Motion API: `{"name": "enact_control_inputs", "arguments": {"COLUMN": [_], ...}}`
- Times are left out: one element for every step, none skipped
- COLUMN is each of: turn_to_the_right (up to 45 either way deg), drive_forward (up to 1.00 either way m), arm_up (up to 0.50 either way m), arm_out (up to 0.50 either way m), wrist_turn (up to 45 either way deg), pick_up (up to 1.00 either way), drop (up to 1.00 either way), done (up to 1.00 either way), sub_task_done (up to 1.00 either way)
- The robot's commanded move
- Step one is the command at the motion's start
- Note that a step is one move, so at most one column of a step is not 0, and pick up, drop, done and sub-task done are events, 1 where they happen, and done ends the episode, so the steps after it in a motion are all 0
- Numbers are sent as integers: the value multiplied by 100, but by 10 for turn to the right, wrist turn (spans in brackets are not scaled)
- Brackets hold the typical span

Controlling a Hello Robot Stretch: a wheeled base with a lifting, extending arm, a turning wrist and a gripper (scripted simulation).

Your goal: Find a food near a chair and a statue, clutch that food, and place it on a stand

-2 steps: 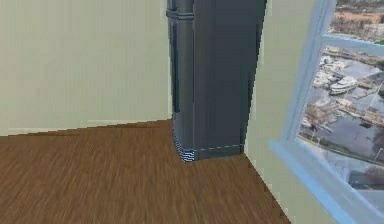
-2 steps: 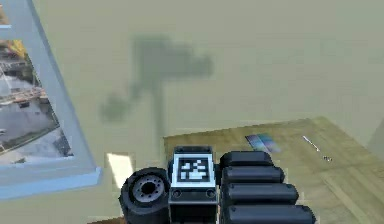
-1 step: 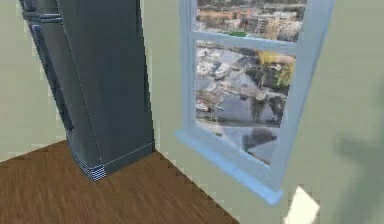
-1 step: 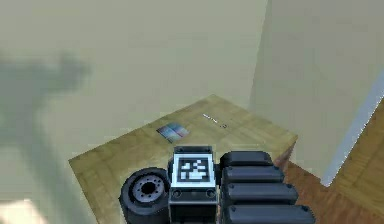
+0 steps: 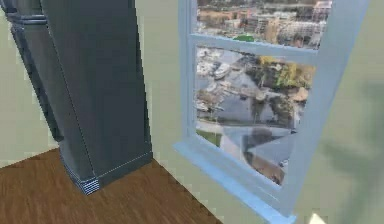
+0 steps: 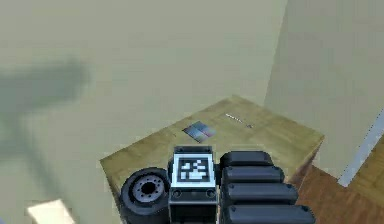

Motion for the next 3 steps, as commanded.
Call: {"name": "enact_control_inputs", "arguments": {"turn_to_the_right": [420, 30, 0], "drive_forward": [0, 0, 35], "arm_up": [0, 0, 0], "arm_out": [0, 0, 0], "wrist_turn": [0, 0, 0], "pick_up": [0, 0, 0], "drop": [0, 0, 0], "done": [0, 0, 0], "sub_task_done": [0, 0, 0]}}
